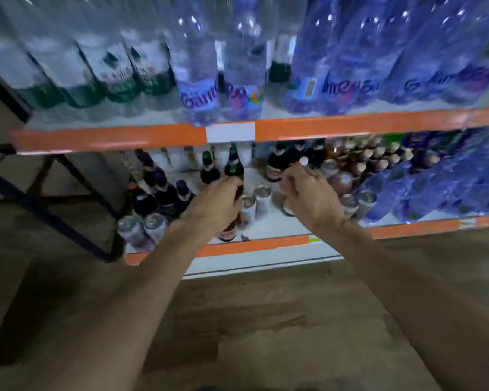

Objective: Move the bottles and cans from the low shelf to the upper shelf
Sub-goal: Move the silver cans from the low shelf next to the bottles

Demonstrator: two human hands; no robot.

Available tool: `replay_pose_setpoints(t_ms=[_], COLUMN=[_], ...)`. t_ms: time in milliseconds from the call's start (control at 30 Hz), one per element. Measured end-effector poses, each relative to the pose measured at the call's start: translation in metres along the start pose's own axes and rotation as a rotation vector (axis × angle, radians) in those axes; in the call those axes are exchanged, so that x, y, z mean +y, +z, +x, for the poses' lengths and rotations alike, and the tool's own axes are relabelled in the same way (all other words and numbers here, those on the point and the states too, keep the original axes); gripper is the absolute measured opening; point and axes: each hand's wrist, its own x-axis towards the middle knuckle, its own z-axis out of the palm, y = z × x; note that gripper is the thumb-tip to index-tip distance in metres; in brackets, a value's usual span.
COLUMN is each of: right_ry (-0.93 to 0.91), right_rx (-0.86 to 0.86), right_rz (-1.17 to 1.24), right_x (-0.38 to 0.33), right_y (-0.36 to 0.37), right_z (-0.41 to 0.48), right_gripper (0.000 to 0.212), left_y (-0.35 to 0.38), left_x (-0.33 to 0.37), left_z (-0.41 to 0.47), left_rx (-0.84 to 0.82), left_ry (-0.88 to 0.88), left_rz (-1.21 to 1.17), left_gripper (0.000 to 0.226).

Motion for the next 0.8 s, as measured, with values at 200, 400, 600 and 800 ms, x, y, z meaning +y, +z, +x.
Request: replay_pose_setpoints(t_ms=[200,400,600,800], right_ry=[0.006,0.002,0.06,0.1], right_rx=[0.059,0.024,-0.013,0.006], right_rz=[0.009,0.006,0.003,0.101], right_x=[0.077,0.095,0.097,0.113], right_y=[0.146,0.205,0.196,0.208], right_z=[0.006,-0.01,0.005,0.029], right_gripper=[0.026,0.026,0.026,0.041], left_y=[0.143,0.194,0.181,0.172], left_x=[-0.062,-0.073,-0.065,-0.044], left_z=[0.056,0.064,0.072,0.099], left_rx=[0.126,0.165,0.199,0.282], left_ry=[0.042,0.065,0.068,0.145], left_rz=[0.074,0.082,0.101,0.08], left_gripper=[0.04,0.045,0.041,0.034])
